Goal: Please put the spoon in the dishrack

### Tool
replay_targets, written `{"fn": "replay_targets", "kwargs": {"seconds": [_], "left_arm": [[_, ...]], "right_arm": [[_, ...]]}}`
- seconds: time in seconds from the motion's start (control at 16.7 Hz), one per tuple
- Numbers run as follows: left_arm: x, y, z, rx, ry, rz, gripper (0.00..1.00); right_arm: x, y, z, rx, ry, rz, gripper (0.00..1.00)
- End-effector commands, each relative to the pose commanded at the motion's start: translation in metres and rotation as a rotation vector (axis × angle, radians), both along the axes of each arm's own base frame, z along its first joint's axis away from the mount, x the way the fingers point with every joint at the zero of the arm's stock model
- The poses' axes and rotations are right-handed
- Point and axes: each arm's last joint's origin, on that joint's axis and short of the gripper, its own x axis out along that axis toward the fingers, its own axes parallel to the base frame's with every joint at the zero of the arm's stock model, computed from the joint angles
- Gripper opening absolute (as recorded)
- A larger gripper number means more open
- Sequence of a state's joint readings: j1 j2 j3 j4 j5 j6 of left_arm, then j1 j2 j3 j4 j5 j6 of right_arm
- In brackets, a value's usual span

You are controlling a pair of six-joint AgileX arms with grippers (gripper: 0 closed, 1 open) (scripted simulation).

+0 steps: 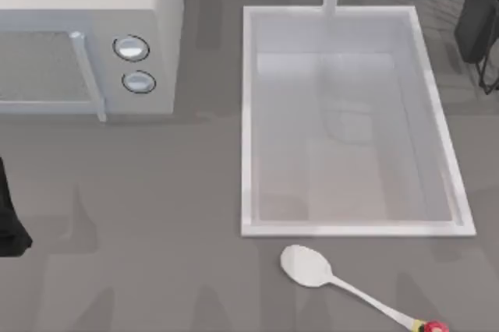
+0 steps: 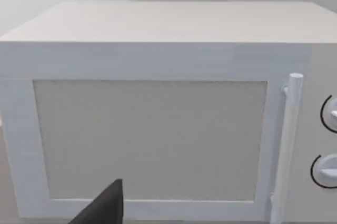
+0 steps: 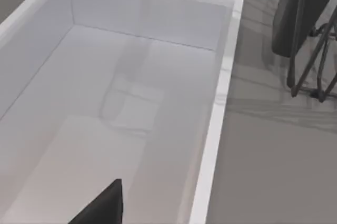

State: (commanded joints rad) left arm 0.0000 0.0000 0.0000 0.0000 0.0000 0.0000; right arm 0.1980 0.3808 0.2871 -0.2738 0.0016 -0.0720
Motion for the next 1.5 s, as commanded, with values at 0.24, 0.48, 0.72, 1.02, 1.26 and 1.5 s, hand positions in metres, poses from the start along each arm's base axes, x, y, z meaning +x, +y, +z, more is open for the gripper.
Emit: {"fn": "replay_targets", "kwargs": {"seconds": [0.24, 0.48, 0.72, 1.02, 1.26, 1.5], "left_arm": [[0.000, 0.000, 0.000, 0.000, 0.000, 0.000, 1.00], [0.000, 0.000, 0.000, 0.000, 0.000, 0.000, 1.00], [0.000, 0.000, 0.000, 0.000, 0.000, 0.000, 1.00], [0.000, 0.000, 0.000, 0.000, 0.000, 0.000, 1.00], [0.000, 0.000, 0.000, 0.000, 0.000, 0.000, 1.00], [0.000, 0.000, 0.000, 0.000, 0.000, 0.000, 1.00]], "right_arm": [[0.029, 0.034, 0.014, -0.151, 0.366, 0.201, 1.00], [0.058, 0.082, 0.011, -0.346, 0.705, 0.402, 1.00], [0.074, 0.130, 0.004, -0.527, 0.914, 0.559, 1.00], [0.081, 0.166, -0.006, -0.664, 1.034, 0.654, 1.00], [0.081, 0.168, -0.006, -0.669, 1.038, 0.657, 1.00], [0.082, 0.168, -0.017, -0.669, 1.041, 0.655, 1.00]]}}
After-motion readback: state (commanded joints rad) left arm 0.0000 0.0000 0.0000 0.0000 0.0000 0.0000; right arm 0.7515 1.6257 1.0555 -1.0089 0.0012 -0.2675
